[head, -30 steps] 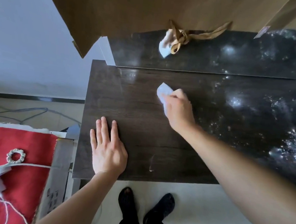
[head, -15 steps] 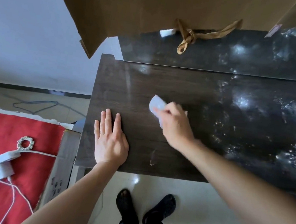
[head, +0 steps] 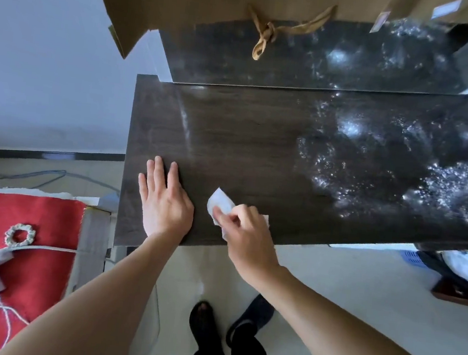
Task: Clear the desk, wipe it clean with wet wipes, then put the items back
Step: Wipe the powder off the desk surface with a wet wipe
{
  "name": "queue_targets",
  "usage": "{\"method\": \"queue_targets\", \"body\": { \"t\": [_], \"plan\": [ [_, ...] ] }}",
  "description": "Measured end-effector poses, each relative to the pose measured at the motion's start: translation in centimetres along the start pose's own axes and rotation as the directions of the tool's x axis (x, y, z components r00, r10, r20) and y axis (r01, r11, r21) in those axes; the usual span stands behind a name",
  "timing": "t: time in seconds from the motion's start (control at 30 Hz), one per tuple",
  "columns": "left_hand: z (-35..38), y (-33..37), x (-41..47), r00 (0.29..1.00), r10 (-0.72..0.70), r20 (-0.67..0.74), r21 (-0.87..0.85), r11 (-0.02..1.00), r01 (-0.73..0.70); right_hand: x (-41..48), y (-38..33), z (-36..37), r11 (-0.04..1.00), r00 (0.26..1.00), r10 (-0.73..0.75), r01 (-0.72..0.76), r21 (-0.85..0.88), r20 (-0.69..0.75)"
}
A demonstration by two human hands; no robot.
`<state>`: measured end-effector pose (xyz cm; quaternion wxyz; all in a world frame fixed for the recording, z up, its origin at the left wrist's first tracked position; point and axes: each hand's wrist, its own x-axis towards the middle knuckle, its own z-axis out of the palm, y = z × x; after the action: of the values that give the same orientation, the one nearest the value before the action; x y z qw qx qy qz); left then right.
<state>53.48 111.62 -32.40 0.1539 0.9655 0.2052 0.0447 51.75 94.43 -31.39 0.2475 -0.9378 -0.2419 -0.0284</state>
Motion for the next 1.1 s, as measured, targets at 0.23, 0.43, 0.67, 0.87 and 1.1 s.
{"method": "queue_targets", "body": {
  "t": [0.23, 0.43, 0.67, 0.87, 1.1],
  "plan": [
    [-0.3, 0.0, -0.9, 0.998, 0.056, 0.03, -0.002, 0.998, -0.056, -5.2, 10.0, -6.8, 0.919, 0.934, 0.348, -0.357, -0.17, -0.078],
    [-0.4, 0.4, -1.7, 0.994, 0.077, 0.083, 0.035, 0.996, -0.08, -3.5, 6.7, -4.5, 0.891, 0.89, 0.418, -0.44, -0.11, -0.181],
    [0.6, 4.6, -2.9, 0.977, 0.184, 0.109, -0.001, 0.983, -0.185, -4.9, 11.8, -6.5, 0.942, 0.953, 0.274, -0.293, -0.162, -0.13],
    [2.8, 10.2, -2.7, 0.979, 0.162, 0.121, -0.043, 0.987, -0.158, -3.9, 15.9, -10.1, 0.87, 0.892, 0.395, -0.44, -0.222, -0.218],
    [3.7, 11.2, -2.7, 0.986, 0.113, 0.121, 0.064, 0.991, -0.121, -3.1, 16.5, -8.4, 0.989, 0.992, 0.108, -0.114, -0.097, -0.068]
  ]
}}
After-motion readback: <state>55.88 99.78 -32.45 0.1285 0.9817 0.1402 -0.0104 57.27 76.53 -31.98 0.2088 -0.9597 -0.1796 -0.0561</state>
